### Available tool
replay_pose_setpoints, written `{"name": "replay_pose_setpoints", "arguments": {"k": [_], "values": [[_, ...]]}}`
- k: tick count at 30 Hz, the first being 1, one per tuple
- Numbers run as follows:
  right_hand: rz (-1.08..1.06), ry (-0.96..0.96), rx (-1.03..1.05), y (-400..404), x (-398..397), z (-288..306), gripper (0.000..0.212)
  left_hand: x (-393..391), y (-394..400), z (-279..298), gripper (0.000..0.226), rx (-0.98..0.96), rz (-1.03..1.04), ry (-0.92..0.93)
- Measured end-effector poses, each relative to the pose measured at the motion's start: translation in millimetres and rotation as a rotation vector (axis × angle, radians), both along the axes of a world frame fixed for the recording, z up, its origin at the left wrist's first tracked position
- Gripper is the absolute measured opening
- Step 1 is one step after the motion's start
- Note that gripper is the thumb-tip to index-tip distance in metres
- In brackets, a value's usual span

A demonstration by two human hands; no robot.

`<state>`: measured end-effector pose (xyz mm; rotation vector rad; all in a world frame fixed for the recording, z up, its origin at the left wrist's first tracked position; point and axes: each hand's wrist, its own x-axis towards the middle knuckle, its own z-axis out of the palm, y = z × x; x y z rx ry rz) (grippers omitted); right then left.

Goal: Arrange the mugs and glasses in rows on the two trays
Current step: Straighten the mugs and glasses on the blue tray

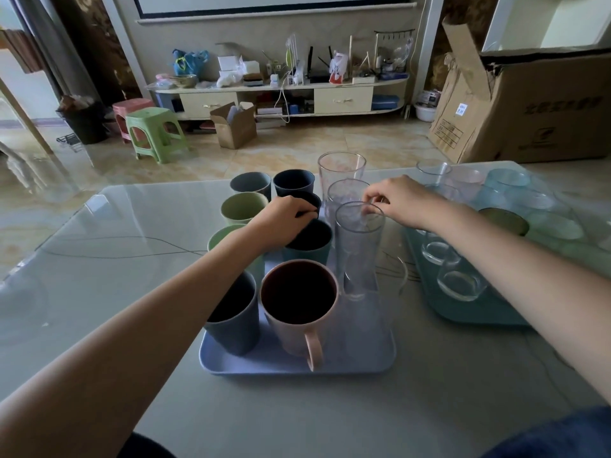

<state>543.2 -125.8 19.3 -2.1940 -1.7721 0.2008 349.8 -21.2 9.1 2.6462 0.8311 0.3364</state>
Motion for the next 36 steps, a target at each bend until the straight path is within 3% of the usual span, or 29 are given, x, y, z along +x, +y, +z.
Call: {"name": "replay_pose_setpoints", "arguments": {"k": [22, 36], "values": [[-0.019, 0.037, 0.088, -0.6, -12.8, -5.7, 0.024, -7.4, 10.4, -2.8, 0.032, -0.055, -0.031, 0.028], [-0.037, 0.064, 0.009, -4.3, -12.6, -1.6, 0.021, -12.5, 12.2, -1.0, 0.039, -0.037, -0.076, 0.060]]}}
